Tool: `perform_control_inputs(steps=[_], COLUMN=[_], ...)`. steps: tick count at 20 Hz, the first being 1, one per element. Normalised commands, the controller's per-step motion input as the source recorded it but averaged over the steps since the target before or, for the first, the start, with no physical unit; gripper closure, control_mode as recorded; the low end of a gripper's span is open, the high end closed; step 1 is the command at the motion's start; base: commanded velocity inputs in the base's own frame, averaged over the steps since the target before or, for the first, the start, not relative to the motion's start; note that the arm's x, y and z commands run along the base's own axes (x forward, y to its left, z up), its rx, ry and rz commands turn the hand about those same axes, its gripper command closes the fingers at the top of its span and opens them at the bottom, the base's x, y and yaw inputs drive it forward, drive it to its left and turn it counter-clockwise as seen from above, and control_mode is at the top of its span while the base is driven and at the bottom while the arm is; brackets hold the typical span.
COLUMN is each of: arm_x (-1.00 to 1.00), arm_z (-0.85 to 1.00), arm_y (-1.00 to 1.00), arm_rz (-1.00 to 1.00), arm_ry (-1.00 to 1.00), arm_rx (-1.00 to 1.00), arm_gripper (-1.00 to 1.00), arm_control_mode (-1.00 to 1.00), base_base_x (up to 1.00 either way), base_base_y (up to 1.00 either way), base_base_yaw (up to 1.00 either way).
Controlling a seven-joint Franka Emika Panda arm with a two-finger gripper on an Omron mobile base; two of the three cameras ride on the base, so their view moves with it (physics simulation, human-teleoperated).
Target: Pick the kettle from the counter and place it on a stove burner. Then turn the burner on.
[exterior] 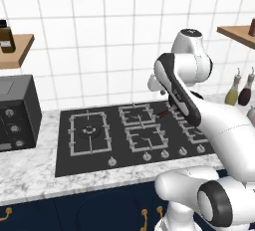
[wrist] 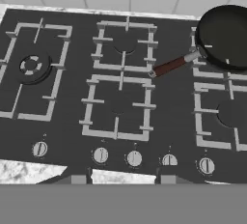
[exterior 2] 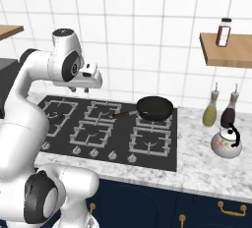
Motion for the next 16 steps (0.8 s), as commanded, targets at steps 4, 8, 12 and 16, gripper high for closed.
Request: perform_control_inputs(steps=[4,8,12,16], arm_x=[-0.28,-0.39,-0.33,-0.16], arm_z=[-0.05,-0.05,0.00,-0.14], arm_y=[-0.65,-1.00,-1.00,-1.00], arm_rz=[-0.10,-0.18,-0.18,-0.21], arm_ry=[-0.06,-0.15,-0.11,0.00], arm_rx=[0.07,0.01,0.00,0.00], arm_gripper=[-1.00,-1.00,-1.00,-1.00], arm_control_mode=[-1.00,-1.00,-1.00,-1.00], base_base_x=[0.00,0.00,0.00,0.00], base_base_y=[0.00,0.00,0.00,0.00], base_base_yaw=[0.00,0.00,0.00,0.00])
